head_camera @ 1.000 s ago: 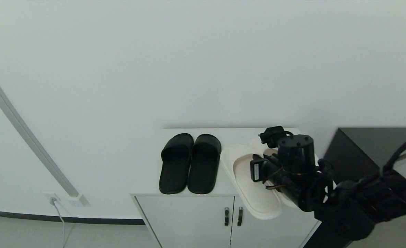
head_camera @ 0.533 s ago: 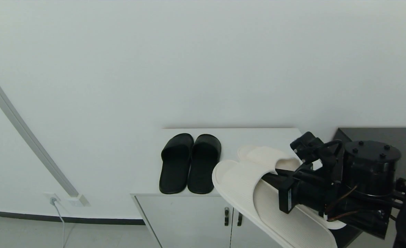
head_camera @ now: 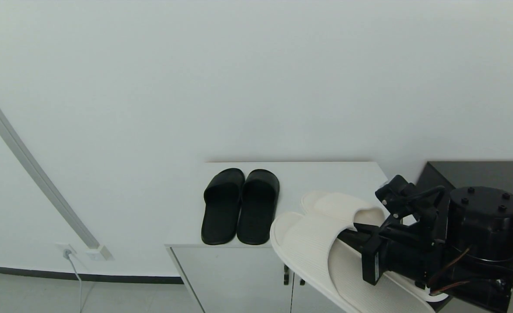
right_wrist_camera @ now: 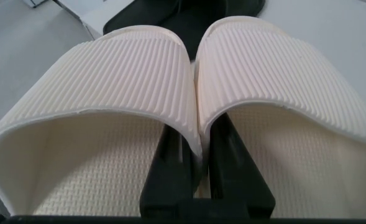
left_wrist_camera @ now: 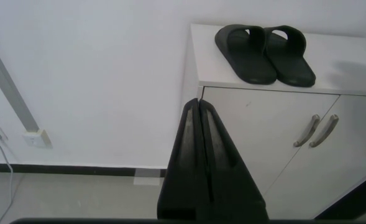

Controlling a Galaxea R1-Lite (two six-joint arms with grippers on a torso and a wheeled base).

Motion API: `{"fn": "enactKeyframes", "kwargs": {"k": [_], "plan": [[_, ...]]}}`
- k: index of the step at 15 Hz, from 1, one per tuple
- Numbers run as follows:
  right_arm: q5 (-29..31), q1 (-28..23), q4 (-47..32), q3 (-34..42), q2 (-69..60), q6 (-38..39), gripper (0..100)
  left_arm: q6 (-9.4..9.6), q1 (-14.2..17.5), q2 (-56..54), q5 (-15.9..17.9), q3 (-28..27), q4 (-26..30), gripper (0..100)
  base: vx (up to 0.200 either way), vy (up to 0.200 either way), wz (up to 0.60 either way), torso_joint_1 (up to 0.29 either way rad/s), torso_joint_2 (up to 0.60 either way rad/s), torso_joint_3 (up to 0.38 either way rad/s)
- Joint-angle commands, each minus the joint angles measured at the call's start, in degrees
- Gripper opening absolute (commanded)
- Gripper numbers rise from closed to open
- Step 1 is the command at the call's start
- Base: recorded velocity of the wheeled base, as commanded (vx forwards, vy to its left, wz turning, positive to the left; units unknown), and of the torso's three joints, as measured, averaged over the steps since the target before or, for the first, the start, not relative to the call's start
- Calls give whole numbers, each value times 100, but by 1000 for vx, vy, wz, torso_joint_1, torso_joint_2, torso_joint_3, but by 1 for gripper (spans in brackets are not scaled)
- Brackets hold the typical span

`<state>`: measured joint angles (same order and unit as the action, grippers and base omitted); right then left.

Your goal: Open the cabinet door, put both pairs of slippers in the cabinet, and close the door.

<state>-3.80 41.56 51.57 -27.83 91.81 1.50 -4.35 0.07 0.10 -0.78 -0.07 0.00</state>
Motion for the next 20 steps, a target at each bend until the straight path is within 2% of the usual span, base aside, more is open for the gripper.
{"fn": "enactKeyframes", "kwargs": {"k": [1, 8, 20], "plan": [[-24, 1, 3, 32, -5, -1, 0, -4, 1, 8, -1, 7, 0, 0, -200, 0, 0, 2, -2, 2], [-138, -7, -6, 76, 4, -9, 0, -4, 1, 8, -1, -1, 0, 0, -200, 0, 0, 0, 2, 3], [-156, -16, 20, 173, 118, -159, 0, -4, 1, 8, -1, -1, 0, 0, 0, 0, 0, 0, 0, 0]]}}
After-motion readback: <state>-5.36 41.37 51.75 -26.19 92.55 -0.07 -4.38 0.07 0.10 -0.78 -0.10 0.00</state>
